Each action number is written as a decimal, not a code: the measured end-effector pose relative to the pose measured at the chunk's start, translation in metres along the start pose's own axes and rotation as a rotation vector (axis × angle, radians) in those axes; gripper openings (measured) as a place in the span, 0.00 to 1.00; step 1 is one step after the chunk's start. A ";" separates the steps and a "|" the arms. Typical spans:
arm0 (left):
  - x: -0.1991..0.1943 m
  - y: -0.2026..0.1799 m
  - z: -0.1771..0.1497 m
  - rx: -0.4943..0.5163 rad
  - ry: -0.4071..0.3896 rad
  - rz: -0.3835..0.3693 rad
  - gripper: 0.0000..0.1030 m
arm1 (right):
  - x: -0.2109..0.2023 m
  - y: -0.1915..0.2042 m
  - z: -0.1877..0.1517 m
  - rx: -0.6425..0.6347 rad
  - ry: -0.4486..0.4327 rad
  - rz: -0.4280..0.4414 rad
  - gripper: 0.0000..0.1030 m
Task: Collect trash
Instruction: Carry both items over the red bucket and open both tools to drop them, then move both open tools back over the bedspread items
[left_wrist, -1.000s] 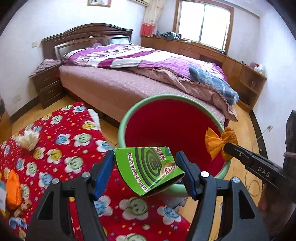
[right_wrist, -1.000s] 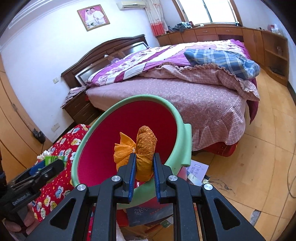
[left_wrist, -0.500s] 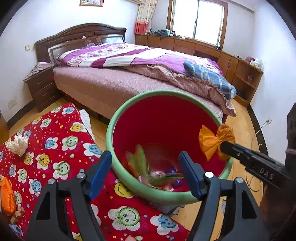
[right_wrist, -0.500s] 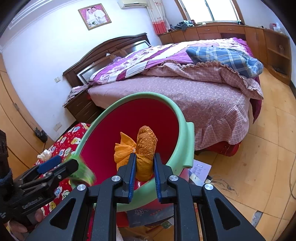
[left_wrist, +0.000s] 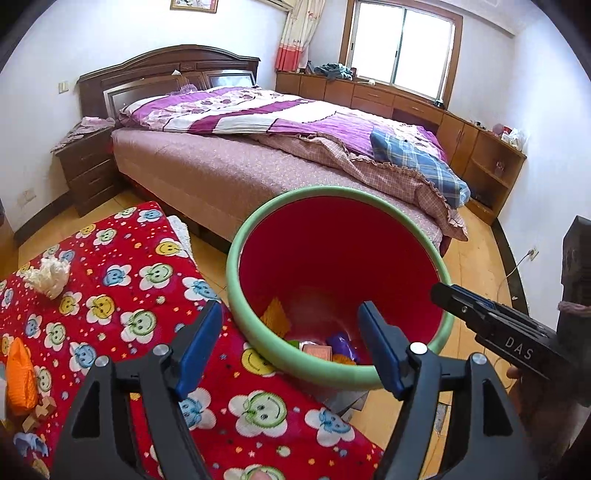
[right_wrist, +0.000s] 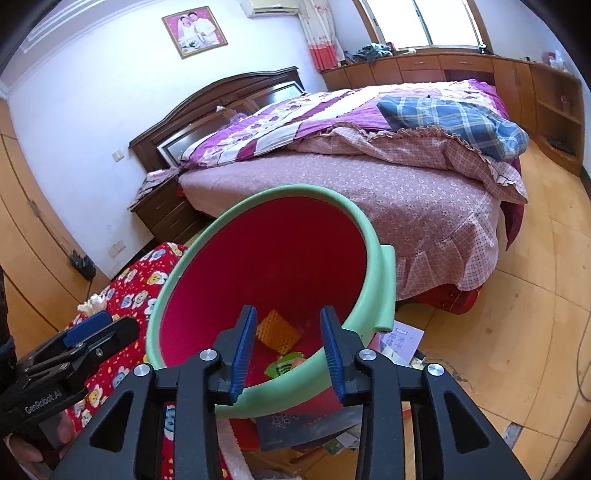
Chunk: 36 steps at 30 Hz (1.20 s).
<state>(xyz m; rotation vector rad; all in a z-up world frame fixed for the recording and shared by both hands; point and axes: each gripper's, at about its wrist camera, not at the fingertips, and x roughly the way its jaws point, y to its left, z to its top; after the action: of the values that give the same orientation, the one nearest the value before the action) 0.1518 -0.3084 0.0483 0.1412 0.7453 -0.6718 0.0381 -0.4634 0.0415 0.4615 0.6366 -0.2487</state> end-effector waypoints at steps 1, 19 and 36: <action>-0.002 0.001 -0.001 -0.004 0.000 0.000 0.73 | -0.002 0.002 0.000 -0.002 -0.003 0.001 0.37; -0.065 0.045 -0.020 -0.128 -0.026 0.082 0.73 | -0.034 0.040 -0.010 -0.041 -0.018 0.047 0.54; -0.125 0.122 -0.046 -0.272 -0.049 0.217 0.73 | -0.044 0.092 -0.030 -0.080 0.035 0.105 0.55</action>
<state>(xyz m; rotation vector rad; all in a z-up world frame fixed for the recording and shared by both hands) 0.1326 -0.1322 0.0837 -0.0430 0.7544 -0.3622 0.0218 -0.3649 0.0781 0.4222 0.6519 -0.1152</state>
